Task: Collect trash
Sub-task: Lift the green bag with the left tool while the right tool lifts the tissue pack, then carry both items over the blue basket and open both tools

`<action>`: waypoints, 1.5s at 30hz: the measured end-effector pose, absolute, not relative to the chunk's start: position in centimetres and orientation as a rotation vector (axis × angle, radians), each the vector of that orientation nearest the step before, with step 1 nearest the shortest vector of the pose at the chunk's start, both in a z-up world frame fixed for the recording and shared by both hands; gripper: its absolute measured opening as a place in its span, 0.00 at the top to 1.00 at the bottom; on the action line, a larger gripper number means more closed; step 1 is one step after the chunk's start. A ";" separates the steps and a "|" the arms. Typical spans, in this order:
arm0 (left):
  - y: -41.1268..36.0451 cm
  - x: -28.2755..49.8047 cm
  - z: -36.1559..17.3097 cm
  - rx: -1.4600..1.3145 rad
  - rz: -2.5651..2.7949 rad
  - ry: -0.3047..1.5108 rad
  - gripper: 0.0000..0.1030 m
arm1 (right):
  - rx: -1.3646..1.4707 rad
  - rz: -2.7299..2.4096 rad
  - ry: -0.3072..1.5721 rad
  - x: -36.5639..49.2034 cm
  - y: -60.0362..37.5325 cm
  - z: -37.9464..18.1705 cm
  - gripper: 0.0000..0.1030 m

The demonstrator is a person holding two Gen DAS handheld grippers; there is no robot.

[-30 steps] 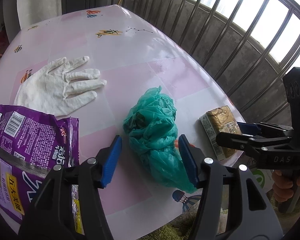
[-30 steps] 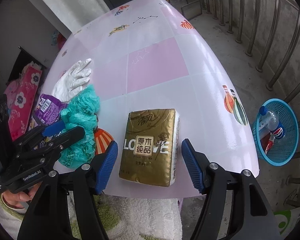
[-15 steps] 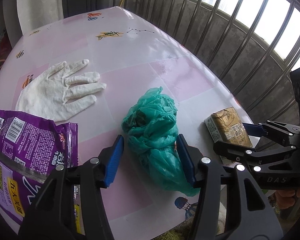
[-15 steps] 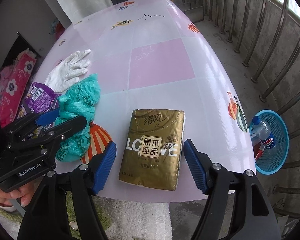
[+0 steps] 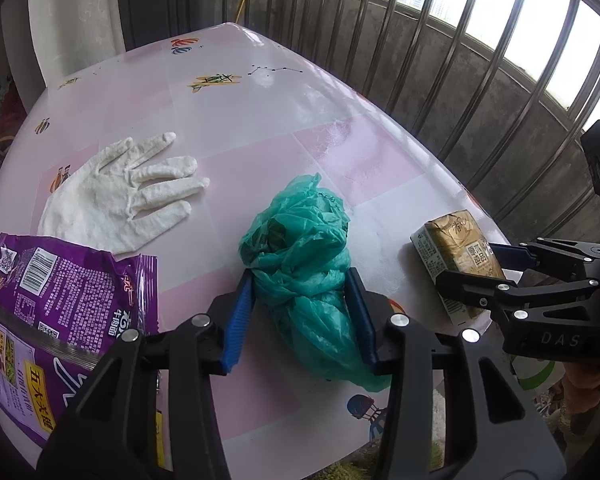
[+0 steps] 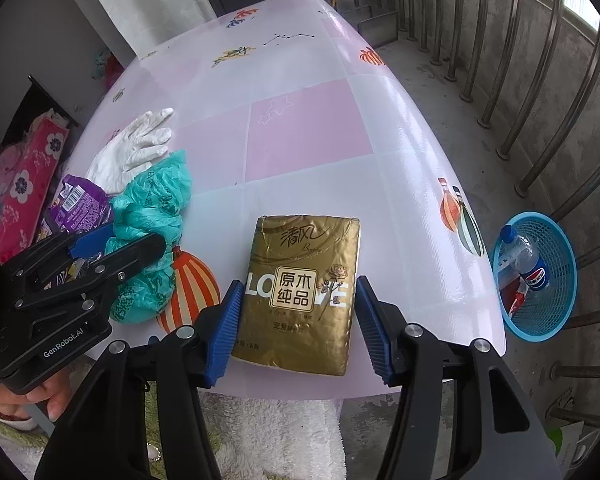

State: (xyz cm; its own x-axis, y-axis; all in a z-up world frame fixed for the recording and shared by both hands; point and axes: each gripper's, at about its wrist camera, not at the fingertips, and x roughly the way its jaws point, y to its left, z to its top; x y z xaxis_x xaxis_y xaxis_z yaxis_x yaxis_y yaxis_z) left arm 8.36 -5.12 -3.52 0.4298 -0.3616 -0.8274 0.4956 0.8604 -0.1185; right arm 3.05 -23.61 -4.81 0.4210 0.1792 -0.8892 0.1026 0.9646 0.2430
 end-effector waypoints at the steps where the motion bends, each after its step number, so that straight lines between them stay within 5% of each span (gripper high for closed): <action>1: -5.1 8.2 -3.4 0.152 -0.537 0.989 0.59 | 0.279 0.048 1.139 3.1 -23.6 -4.8 0.47; 45: -6.5 6.4 1.0 0.189 -0.572 0.848 0.59 | 0.368 -0.004 1.027 1.7 -26.9 -1.6 0.47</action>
